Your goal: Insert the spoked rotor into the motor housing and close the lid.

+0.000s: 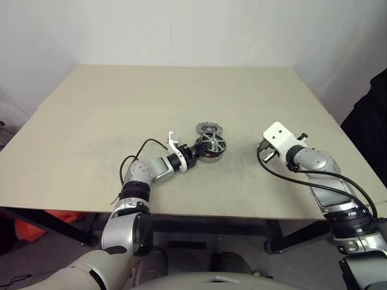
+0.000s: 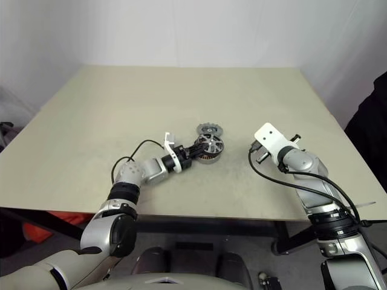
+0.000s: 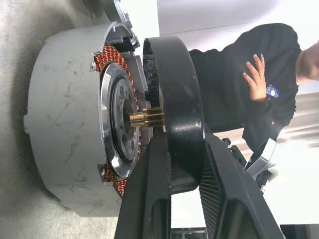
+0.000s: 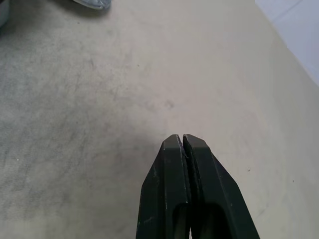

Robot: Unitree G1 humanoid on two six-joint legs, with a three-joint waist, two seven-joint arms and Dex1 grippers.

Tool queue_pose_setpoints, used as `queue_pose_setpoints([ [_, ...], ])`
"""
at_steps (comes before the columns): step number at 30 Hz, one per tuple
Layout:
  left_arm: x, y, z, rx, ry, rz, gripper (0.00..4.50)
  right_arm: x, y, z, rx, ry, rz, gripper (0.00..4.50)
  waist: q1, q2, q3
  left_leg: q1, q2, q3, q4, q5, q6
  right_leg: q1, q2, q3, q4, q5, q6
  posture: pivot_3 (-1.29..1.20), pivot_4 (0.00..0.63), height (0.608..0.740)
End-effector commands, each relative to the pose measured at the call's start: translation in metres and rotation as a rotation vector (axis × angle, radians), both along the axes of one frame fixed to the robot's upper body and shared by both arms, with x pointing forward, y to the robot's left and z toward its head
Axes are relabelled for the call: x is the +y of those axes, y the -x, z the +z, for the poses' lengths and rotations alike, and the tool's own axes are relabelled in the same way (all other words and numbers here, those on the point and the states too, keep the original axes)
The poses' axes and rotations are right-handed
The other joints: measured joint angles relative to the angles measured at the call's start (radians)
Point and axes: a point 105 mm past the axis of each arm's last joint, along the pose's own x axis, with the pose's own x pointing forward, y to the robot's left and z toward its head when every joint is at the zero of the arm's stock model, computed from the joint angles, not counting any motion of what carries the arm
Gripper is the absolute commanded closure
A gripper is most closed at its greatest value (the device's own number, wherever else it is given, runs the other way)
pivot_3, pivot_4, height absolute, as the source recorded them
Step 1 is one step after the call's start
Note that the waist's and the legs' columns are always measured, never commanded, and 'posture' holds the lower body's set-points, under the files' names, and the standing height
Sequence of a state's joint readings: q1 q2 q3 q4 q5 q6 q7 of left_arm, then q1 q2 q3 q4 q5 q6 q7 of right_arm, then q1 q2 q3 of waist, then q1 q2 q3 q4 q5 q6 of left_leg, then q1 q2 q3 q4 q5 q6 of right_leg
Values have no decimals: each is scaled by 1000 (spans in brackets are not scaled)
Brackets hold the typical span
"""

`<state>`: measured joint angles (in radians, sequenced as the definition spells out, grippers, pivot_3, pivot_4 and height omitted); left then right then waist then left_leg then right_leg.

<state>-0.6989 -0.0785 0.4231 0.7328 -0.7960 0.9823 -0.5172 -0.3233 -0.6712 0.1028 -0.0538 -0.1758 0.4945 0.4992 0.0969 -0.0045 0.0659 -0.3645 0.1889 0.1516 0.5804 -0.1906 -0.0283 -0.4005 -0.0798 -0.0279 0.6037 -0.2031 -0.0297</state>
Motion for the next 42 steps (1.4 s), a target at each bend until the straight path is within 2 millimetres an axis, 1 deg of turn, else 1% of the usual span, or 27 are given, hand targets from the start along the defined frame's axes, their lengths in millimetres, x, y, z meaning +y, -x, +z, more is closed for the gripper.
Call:
queue_pose_setpoints([
  [1, 6, -8, 12, -30, 53, 48, 4076, 4, -5, 15, -58, 20, 18, 4500, -1, 0, 0, 0, 0, 0, 0, 0, 0, 0, 0, 0, 0, 0, 0, 0, 0, 740],
  [8, 6, -9, 12, -25, 53, 50, 4076, 7, -6, 17, -67, 14, 24, 4500, -1, 0, 0, 0, 0, 0, 0, 0, 0, 0, 0, 0, 0, 0, 0, 0, 0, 740],
  [13, 7, -8, 17, -39, 86, 42, 4076, 8, -7, 16, -66, 16, 26, 4500, -1, 0, 0, 0, 0, 0, 0, 0, 0, 0, 0, 0, 0, 0, 0, 0, 0, 740],
  [16, 6, -7, 15, -33, 75, 35, 4076, 10, -7, 16, -67, 14, 29, 4500, -1, 0, 0, 0, 0, 0, 0, 0, 0, 0, 0, 0, 0, 0, 0, 0, 0, 740],
  [20, 5, -4, 7, -19, 30, 23, 4076, 9, -8, 17, -67, 16, 32, 4500, 0, 0, 0, 0, 0, 0, 0, 0, 0, 0, 0, 0, 0, 0, 0, 0, 0, 740],
  [24, 4, -1, 5, -30, 17, 9, 4076, 10, -8, 17, -66, 11, 35, 4500, 0, 0, 0, 0, 0, 0, 0, 0, 0, 0, 0, 0, 0, 0, 0, 0, 0, 740],
  [26, 3, 0, 3, -36, 0, 1, 3364, 11, -8, 18, -67, 2, 39, 4500, 0, 0, 0, 0, 0, 0, 0, 0, 0, 0, 0, 0, 0, 0, 0, 0, 0, 740],
  [27, 4, 0, 1, -26, -11, 3, 3160, 12, -9, 18, -69, 1, 41, 4500, 0, 0, 0, 0, 0, 0, 0, 0, 0, 0, 0, 0, 0, 0, 0, 0, 0, 740],
  [29, 6, -2, 1, -22, -15, 16, 2596, 11, -10, 19, -76, 6, 35, 4500, 1, 0, 0, 1, 0, 0, 0, 0, 0, 1, 0, 0, 0, 0, 0, 0, 0, 740],
  [32, 15, -6, 4, -37, -12, 44, 2596, 11, -10, 19, -79, 8, 34, 4500, 0, 0, 0, 7, 0, 0, 0, 0, 0, 6, 0, 0, 0, 0, 0, 0, 0, 740],
  [33, 19, -8, 5, -42, -15, 58, 2596, 11, -10, 19, -80, 9, 35, 4500, -1, 0, 0, 9, 0, 0, 0, 0, 0, 8, 0, 0, 0, -1, 1, 0, 0, 740],
  [34, 23, -10, 6, -48, -18, 71, 2596, 11, -11, 19, -80, 9, 36, 4500, -2, 0, 0, 11, 0, 0, 0, 0, 0, 9, 0, 0, 0, -4, 6, 0, 0, 740],
  [36, 31, -12, 9, -58, -22, 92, 2596, 13, -11, 19, -82, 8, 39, 4500, -2, 0, 0, 14, 0, 1, -1, 0, -1, 11, 0, 0, 0, -4, 7, 0, 0, 740],
  [40, 52, -17, 16, -87, -29, 155, 2596, 18, -12, 19, -83, 3, 55, 4500, -3, 0, 0, 13, 0, 1, -2, 0, -1, 10, 0, 0, 0, -4, 7, 0, 0, 740],
  [42, 60, -16, 19, -102, -36, 171, 2596, 21, -13, 19, -83, -1, 66, 4500, -4, 0, 0, 13, 0, 1, -2, 0, -1, 10, 0, 0, 0, -2, 2, 0, 0, 740],
])
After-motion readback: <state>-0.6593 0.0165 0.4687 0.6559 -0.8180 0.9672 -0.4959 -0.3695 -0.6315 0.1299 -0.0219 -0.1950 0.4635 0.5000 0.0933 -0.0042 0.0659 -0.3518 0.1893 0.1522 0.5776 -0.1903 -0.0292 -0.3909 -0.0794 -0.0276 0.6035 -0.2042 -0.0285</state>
